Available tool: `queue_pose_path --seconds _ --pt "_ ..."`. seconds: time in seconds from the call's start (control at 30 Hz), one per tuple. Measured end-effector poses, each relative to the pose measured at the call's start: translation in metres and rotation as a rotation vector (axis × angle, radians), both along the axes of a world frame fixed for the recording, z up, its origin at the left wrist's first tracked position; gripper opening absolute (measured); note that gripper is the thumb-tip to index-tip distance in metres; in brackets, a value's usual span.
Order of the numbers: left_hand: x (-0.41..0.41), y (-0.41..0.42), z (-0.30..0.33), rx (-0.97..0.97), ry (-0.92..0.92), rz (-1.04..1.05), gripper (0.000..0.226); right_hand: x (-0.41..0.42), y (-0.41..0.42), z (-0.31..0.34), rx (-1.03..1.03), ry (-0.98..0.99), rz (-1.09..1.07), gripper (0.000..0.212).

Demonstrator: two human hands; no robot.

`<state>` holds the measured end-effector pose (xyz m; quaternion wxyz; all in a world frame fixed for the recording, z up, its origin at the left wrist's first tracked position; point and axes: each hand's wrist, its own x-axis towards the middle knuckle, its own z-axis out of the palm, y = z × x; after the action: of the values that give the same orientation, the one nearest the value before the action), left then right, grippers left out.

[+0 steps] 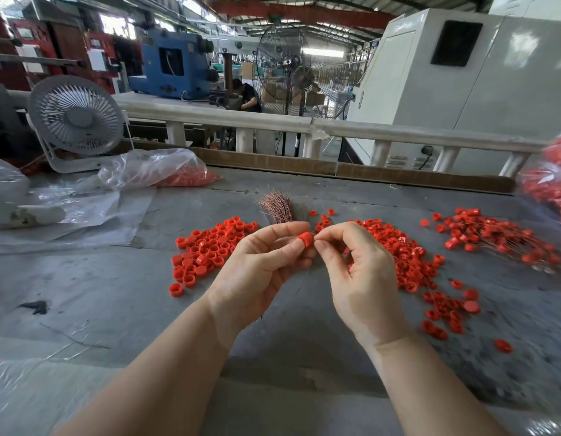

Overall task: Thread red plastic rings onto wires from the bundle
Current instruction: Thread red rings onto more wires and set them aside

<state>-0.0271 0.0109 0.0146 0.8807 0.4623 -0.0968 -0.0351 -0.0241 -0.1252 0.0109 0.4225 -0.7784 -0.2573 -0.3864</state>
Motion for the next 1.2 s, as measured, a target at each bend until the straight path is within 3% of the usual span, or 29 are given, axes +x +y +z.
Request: queue_pose_path --seconds 0.53,0.8,1.03,1.2 --pt "-0.0039 -0.0015 -0.0015 0.187 -0.025 -0.080 0.018 -0.0011 -0.0031 0.0026 -0.005 0.015 -0.044 0.007" --pt "0.0004 -0.0025 -0.0048 0.224 0.023 0.138 0.022 0.0003 -0.0060 0.0057 0.051 -0.069 -0.251 0.015" --pt "0.0001 -0.0024 -0.0067 0.264 -0.064 0.183 0.020 0.0009 0.0030 -0.0012 0.075 0.332 0.055 0.004" --pt "-0.0019 -0.0040 -0.0068 0.372 -0.141 0.236 0.024 0.0015 0.0012 0.0004 0.167 0.447 0.163 0.010"
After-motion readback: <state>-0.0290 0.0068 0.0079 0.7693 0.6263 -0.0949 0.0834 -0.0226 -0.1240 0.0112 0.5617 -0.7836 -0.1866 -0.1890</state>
